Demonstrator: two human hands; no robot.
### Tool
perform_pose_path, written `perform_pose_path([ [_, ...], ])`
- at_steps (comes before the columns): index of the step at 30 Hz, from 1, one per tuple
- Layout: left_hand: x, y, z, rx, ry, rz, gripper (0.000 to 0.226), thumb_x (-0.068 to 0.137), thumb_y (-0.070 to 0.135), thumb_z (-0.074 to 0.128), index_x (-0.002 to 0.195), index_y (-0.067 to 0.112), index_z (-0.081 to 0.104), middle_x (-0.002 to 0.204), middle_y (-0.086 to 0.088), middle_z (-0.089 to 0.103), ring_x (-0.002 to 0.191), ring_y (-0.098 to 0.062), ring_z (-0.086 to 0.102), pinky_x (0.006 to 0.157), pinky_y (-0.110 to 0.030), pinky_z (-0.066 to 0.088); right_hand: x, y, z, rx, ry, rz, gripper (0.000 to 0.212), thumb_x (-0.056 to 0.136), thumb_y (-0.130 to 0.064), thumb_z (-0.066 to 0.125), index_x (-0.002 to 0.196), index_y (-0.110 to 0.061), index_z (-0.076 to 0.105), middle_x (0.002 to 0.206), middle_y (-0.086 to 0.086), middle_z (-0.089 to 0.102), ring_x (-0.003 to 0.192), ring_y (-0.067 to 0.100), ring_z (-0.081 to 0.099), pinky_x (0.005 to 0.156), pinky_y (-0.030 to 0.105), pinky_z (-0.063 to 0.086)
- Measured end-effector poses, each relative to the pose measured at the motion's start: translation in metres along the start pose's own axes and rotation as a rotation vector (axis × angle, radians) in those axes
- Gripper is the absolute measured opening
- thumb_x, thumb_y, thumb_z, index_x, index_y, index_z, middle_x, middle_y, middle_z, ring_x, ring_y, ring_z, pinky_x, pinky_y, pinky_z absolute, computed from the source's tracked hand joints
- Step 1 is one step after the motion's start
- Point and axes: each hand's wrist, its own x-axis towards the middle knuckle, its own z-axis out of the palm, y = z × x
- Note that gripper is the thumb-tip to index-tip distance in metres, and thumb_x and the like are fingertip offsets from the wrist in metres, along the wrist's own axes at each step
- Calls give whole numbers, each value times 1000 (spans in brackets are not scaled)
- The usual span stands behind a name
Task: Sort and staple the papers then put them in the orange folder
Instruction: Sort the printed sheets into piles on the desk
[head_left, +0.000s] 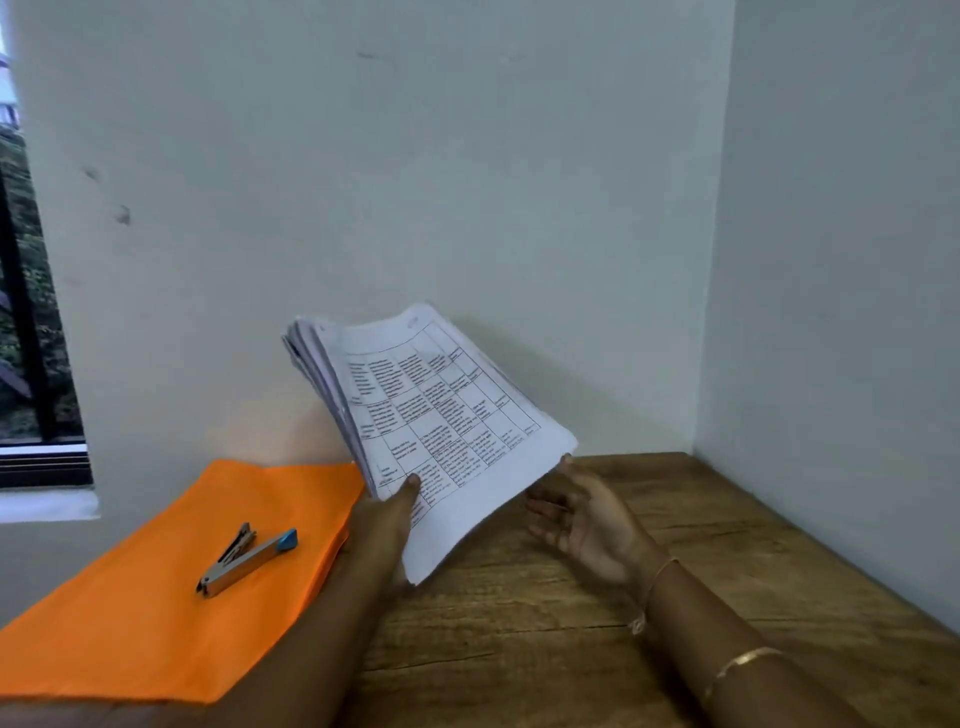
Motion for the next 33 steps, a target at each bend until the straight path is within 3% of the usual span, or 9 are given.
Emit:
perform_pose_path([
  [3,0,-5,2,-99,-7,-86,32,88,15,64,119,11,56,105,-9,65,89,-29,63,76,-42,53,-4,15,23,-67,-126,28,41,91,-40,52,127,-20,53,126,9,60,113,25,56,74,36,51],
  [5,-5,-10,8,-113,-36,-101,33,87,14,65,119,11,57,107,-10,66,92,-30,64,81,-45,53,-6,23,39,-33,-144,-9,32,96,-27,50,126,-17,54,121,7,65,113,25,58,77,34,53],
  [12,-20,-5,18,-233,-223,-87,21,87,1,59,104,13,61,106,-8,69,96,-25,65,79,-41,52,0,8,28,-130,50,-226,22,95,-3,48,111,-11,61,122,10,64,114,29,58,104,49,42],
  [17,5,10,-5,-367,-16,-66,36,89,1,54,126,4,52,117,-13,61,83,-20,60,63,-33,55,-9,-19,-9,-268,-7,-166,21,94,-2,49,107,-12,62,113,9,68,105,27,63,88,43,52],
  [20,16,16,-23,-388,112,-60,22,86,-2,59,108,0,59,116,-17,61,76,-21,59,60,-32,54,-7,-27,-29,-342,1,-177,23,92,-1,51,111,-10,62,116,11,67,107,31,63,92,48,50],
  [22,19,18,-30,-320,93,-64,10,84,-5,61,91,1,59,109,-18,61,74,-23,60,61,-34,52,-3,-30,-32,-376,65,-208,30,92,-1,53,121,-9,57,117,13,66,106,34,63,93,53,48],
  [24,20,18,-34,-166,7,-75,18,83,-4,63,99,1,58,104,-18,63,76,-28,60,61,-35,52,-2,-32,-33,-413,151,-269,31,93,-3,54,123,-13,53,117,14,65,103,35,63,93,54,49],
  [29,12,15,-29,504,-34,160,34,80,2,69,111,5,55,113,-12,61,90,-26,57,63,-29,47,-14,-37,-24,-686,290,-617,24,96,-4,47,111,-24,50,97,-7,60,83,9,58,69,19,46],
  [33,3,7,-16,669,-48,470,45,89,2,58,130,4,42,130,-14,51,115,-27,49,80,-25,38,-12,-30,-13,-753,282,-830,20,96,-4,48,107,-20,51,91,-15,59,84,-1,57,65,4,44],
])
